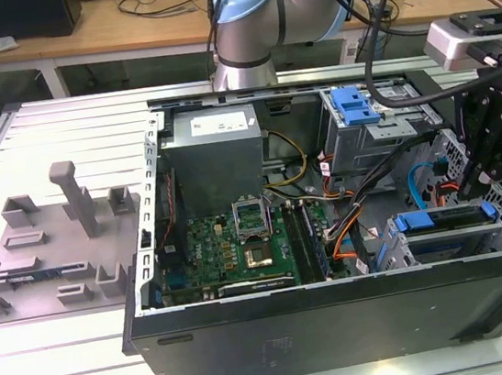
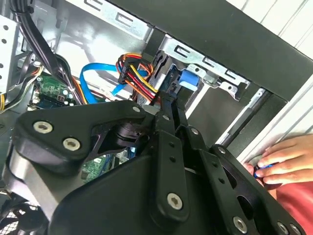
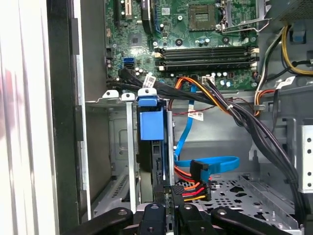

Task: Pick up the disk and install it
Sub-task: 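Insert the first disk wire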

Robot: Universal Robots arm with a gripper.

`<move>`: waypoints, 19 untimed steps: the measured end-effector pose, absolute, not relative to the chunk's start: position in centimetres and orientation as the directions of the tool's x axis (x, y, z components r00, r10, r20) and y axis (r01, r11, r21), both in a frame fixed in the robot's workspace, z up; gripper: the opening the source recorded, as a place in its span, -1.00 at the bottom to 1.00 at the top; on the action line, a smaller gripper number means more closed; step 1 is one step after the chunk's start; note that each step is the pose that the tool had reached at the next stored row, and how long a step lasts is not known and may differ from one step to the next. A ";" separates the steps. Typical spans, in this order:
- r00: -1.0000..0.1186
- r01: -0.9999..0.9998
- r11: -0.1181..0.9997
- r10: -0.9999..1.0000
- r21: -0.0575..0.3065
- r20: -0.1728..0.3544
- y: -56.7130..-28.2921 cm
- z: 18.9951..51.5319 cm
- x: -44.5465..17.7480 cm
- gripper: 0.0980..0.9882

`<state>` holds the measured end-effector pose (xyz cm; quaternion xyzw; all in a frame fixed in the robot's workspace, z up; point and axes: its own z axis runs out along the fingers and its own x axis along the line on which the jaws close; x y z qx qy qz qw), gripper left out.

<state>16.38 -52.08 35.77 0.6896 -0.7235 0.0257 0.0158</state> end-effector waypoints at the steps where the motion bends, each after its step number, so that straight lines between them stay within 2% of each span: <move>1: -0.048 -0.999 0.048 -0.997 -0.015 0.057 -52.2 35.8 16.4 -0.85; 19: -0.085 -0.996 0.085 -0.995 -0.015 0.054 -52.3 35.7 16.3 -0.85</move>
